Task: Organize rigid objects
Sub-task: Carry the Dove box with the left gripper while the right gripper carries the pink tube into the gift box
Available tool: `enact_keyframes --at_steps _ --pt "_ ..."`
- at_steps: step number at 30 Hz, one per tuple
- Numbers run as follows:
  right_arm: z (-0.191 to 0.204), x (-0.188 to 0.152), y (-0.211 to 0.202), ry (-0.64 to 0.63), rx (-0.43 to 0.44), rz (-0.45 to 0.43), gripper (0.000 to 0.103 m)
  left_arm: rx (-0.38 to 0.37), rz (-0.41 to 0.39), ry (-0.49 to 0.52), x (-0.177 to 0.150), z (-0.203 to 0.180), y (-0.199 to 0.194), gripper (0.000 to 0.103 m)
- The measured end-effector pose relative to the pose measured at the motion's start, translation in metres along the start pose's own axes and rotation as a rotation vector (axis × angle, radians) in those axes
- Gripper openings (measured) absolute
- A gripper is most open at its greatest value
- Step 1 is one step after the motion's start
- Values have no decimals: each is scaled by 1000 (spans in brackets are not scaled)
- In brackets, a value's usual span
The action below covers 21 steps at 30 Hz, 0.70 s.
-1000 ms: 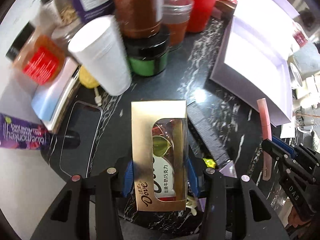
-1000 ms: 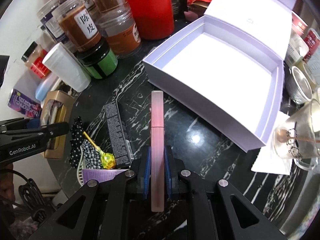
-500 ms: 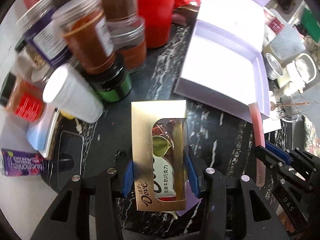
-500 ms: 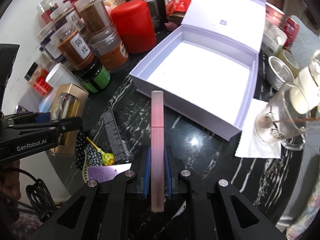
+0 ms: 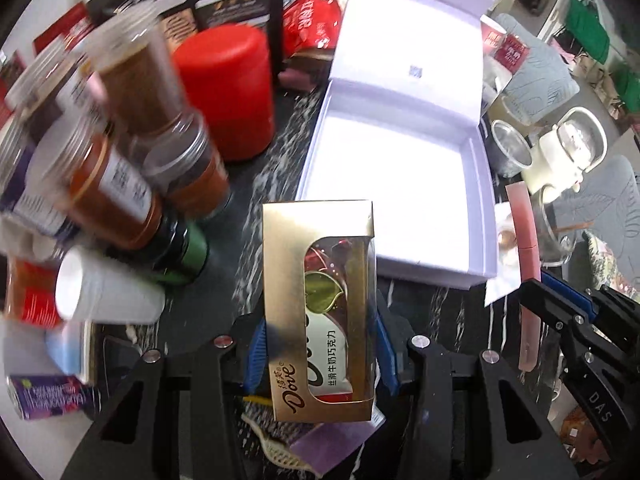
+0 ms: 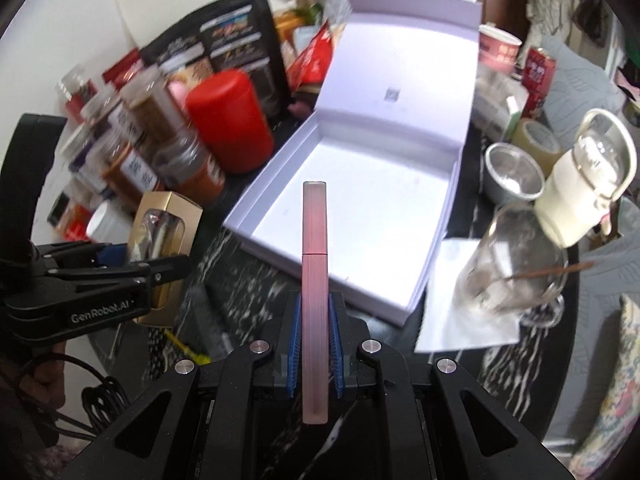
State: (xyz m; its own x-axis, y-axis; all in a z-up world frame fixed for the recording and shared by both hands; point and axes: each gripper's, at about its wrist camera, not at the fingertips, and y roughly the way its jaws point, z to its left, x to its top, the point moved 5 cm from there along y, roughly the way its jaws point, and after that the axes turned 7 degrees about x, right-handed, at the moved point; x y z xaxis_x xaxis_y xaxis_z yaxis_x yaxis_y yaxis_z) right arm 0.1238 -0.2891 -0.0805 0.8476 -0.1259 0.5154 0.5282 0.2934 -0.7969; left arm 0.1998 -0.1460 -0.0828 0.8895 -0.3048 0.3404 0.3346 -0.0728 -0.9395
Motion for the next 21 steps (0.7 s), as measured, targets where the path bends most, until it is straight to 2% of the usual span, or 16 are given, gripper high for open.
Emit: enact_keyframes --at_steps 9,16,21 --pt "-32 32 13 81 -9 -38 14 -22 -46 49 53 -21 17 45" --pt "-51 50 39 139 3 -25 14 -46 -28 59 80 -31 42 45" --pt "-65 62 53 145 -30 -25 14 -63 0 80 90 -41 60 45"
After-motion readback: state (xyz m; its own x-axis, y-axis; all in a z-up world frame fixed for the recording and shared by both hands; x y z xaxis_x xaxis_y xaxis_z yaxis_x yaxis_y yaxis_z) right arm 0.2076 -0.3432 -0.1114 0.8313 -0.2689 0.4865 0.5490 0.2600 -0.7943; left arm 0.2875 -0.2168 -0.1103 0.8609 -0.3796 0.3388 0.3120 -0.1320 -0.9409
